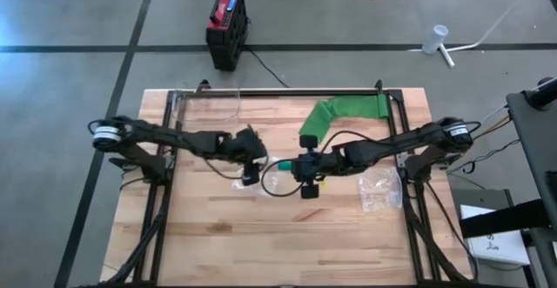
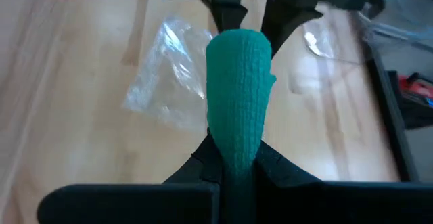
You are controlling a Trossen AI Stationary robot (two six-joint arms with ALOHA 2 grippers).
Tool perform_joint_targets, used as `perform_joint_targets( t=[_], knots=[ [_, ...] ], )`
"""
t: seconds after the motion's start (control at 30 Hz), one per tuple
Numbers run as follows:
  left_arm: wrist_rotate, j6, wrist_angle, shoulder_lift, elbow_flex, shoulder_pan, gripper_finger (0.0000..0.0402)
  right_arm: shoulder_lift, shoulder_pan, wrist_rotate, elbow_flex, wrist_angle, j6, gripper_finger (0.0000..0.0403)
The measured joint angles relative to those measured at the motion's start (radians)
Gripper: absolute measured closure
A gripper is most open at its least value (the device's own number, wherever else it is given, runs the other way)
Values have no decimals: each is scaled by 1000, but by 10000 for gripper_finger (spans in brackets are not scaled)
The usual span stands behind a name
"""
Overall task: Roll bandage
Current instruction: Put the blue rolled bandage into the transparent zip bag
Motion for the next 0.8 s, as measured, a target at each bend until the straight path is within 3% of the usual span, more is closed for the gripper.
perform_joint_targets(
  t=[0.3,0.43,0.63,0.8],
  knots=[
    [10,122,21,146,50,97,177,-98,0,9,-85,-64,20,384],
    [13,158,19,187,45,108,177,-133,0,6,-158,-29,18,385],
    [23,190,31,200,42,100,243,-168,0,7,-253,21,29,385],
    [23,179,35,196,46,97,348,-180,0,6,-290,42,31,384]
  ],
)
